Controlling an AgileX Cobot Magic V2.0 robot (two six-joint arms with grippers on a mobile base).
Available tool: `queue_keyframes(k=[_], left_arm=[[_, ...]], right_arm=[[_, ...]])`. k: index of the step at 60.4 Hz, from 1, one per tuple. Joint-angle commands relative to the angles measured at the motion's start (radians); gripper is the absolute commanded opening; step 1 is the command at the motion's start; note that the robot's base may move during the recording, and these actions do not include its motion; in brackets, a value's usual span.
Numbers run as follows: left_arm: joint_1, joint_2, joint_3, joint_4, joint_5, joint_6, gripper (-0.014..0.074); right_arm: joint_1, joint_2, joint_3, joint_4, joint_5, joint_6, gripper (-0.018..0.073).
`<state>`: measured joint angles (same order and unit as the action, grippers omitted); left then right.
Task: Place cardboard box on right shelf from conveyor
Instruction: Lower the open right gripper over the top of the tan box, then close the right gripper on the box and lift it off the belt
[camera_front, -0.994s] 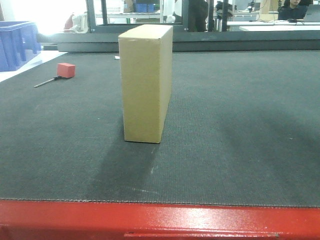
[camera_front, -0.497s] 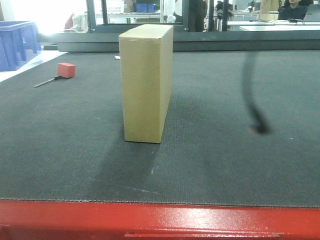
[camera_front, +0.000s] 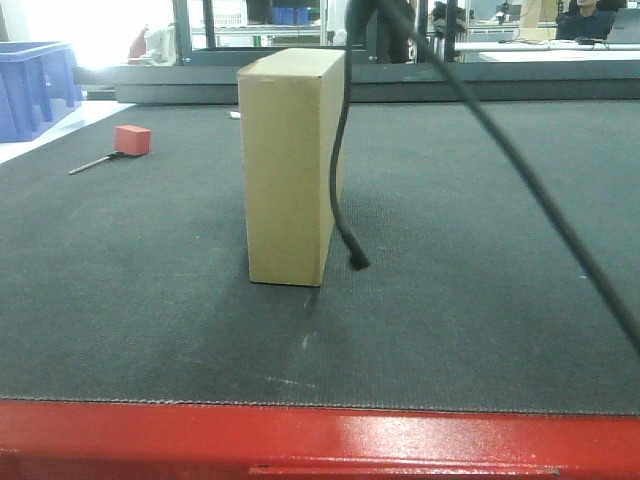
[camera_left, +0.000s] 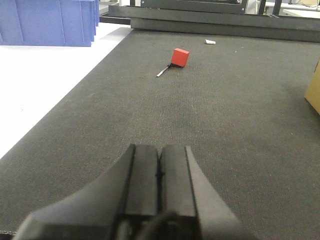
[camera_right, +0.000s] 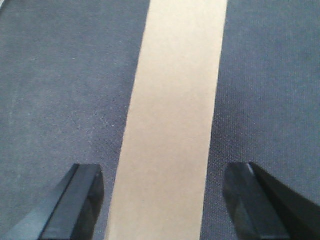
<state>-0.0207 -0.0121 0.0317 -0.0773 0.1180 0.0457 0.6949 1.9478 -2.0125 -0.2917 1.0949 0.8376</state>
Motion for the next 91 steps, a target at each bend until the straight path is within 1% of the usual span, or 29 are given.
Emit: queue_keyframes(k=[1,9,18,40,50,58,68,71,73,83,86,91], left_arm=[[0.000,-0.015,0.008,-0.006,-0.085,0.000,-0.0116],[0.000,-0.015,0.008,-0.006,-0.085,0.000,-0.0116],[0.000,-0.015,0.008,-0.006,-0.085,0.000,-0.0116],[0.000,-0.015,0.008,-0.006,-0.085,0.000,-0.0116],[0.000,-0.015,0.008,-0.006,-0.085,0.000,-0.0116],[0.000,-0.015,0.008,-0.006,-0.085,0.000,-0.0116],[0.000,-0.015,0.008,-0.006,-0.085,0.000,-0.0116],[0.000,-0.015,0.008,-0.006,-0.085,0.000,-0.0116],[0.000,-0.015,0.008,-0.006,-0.085,0.000,-0.0116],[0.000,-0.015,0.008,-0.006,-0.085,0.000,-0.0116],[0.000,-0.015,0.008,-0.006,-0.085,0.000,-0.0116],[0.000,-0.015,0.008,-0.006,-0.085,0.000,-0.0116]], right_arm=[[0.002,-0.041,-0.039,-0.048,-0.041,0.017,0.0591],[0.007,-0.031,-0.039,-0.051,-0.061,0.018,0.0591],[0.008,-0.031,-0.039,-0.052,-0.090,0.042,0.0591],[0.008,-0.003,-0.038,-0.069,-0.077,0.048,0.0591],[0.008,0.009,-0.038,-0.082,-0.045,0.048,0.0591],[0.008,0.020,-0.038,-0.080,-0.045,0.048,0.0591],[0.008,0.046,-0.038,-0.053,-0.045,0.048,0.0587],[0.008,0.048,-0.038,-0.048,-0.045,0.048,0.0556],[0.008,0.048,-0.038,-0.045,-0.045,0.047,0.0518],[-0.002,0.040,-0.038,-0.027,-0.045,0.031,0.0265],[-0.013,0.034,-0.038,-0.004,-0.045,0.004,0.0232],[-0.038,0.025,-0.038,0.056,-0.045,-0.080,0.0224]])
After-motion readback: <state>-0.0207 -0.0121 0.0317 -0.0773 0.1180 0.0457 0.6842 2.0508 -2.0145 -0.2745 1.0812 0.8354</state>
